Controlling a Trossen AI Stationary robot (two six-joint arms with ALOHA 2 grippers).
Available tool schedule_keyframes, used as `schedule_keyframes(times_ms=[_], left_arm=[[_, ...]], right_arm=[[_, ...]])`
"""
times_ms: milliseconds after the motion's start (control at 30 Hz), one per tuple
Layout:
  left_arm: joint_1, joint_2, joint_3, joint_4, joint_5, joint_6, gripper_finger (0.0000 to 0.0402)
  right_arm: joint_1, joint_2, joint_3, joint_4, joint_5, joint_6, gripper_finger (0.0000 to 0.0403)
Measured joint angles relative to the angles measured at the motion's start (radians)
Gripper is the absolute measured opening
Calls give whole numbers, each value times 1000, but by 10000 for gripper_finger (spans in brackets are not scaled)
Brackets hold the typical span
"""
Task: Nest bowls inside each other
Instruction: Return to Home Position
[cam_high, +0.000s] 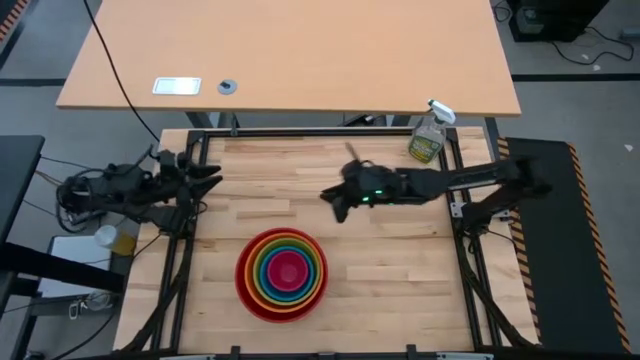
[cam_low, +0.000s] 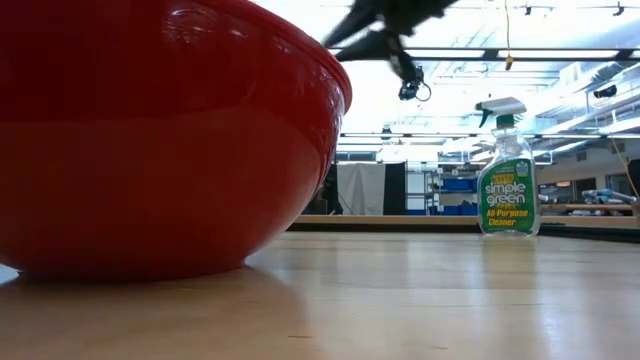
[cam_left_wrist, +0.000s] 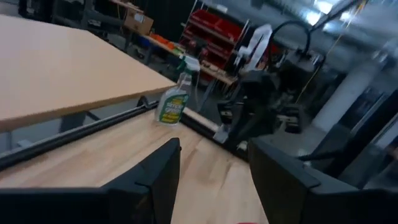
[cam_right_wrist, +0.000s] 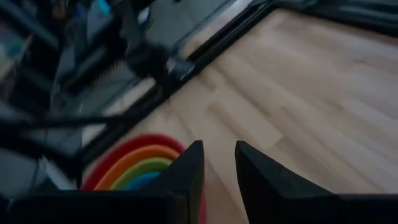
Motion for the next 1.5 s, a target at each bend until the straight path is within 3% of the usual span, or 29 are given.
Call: schedule_keyframes(times_ms=[267, 533, 800, 1167, 1500], left_arm=[[0, -137, -183, 198, -8, -106, 192], [0, -240, -239, 158, -166, -150, 192], [0, -237, -240, -11, -203, -288, 192], [0, -237, -240, 3, -216, -338, 192], [0, -235, -239, 13, -209, -516, 192]], right_arm=[[1, -349, -324, 82, 201, 64, 100], [-26, -633, -546, 91, 225, 87, 100], [-66, -859, -698, 34, 87, 103, 100], [-216, -1130, -724, -179, -138, -32, 96], [-356, -1187, -724, -245, -348, -130, 75]])
